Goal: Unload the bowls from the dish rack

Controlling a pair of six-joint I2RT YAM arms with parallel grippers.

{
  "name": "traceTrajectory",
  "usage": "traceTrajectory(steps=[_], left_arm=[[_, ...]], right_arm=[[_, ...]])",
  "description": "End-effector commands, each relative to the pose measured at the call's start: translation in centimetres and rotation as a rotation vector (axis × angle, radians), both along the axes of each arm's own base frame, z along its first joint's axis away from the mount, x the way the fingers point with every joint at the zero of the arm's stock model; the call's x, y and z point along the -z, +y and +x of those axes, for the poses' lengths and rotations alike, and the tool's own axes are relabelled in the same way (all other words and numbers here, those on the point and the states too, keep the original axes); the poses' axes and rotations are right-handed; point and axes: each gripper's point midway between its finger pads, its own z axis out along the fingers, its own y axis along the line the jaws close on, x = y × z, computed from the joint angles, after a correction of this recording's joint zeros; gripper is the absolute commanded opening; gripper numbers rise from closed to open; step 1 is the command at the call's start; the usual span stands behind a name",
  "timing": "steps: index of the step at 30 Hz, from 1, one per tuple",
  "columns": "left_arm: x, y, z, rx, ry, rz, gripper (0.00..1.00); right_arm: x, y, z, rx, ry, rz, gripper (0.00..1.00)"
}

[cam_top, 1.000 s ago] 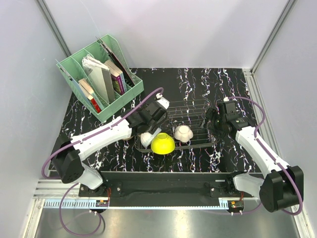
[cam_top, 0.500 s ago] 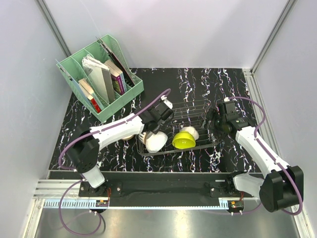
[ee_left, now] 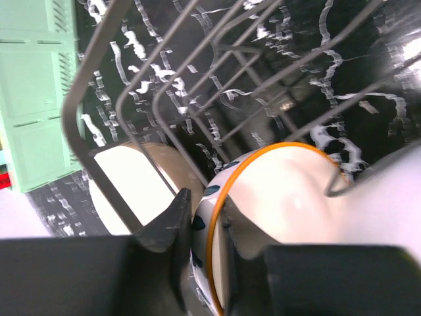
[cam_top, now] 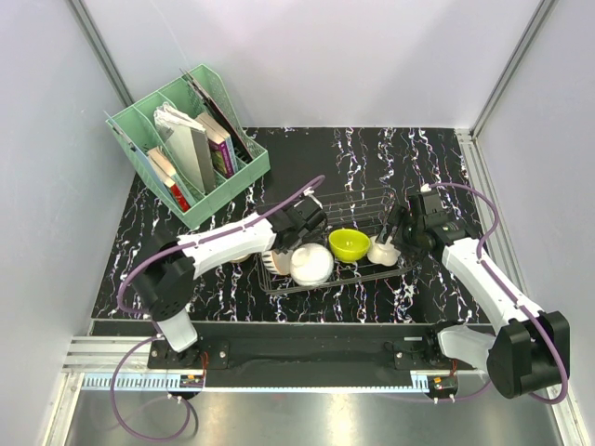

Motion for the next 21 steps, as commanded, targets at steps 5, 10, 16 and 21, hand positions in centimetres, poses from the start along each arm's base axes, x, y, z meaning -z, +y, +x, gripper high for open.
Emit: traceTrajectory(steps=[5,10,16,21], left_arm=[[-1.3,0.4,0.7,-0.023,-0.037,0.036,0.05],[-3.0,0.0,1.7,-0.031,-0.085,0.029,0.00],[-6.3,-1.3,2.9,-0.030,-0.150,-0.006,0.00],[-8.6,-1.3,3.3,-0.041,-0.201,-0.011,0.00]], right_arm=[[1.3,-1.3,-0.9,0.049,0.037,-0.045,0.83],[1.6,-1.2,-1.0,0.053,0.050,-0.032,0.82],[1.4,-0.9,-0.8,0.057,0.041,-0.018,0.82],[1.0,-0.7,-0.7,0.060,0.035,-0.001,0.81]])
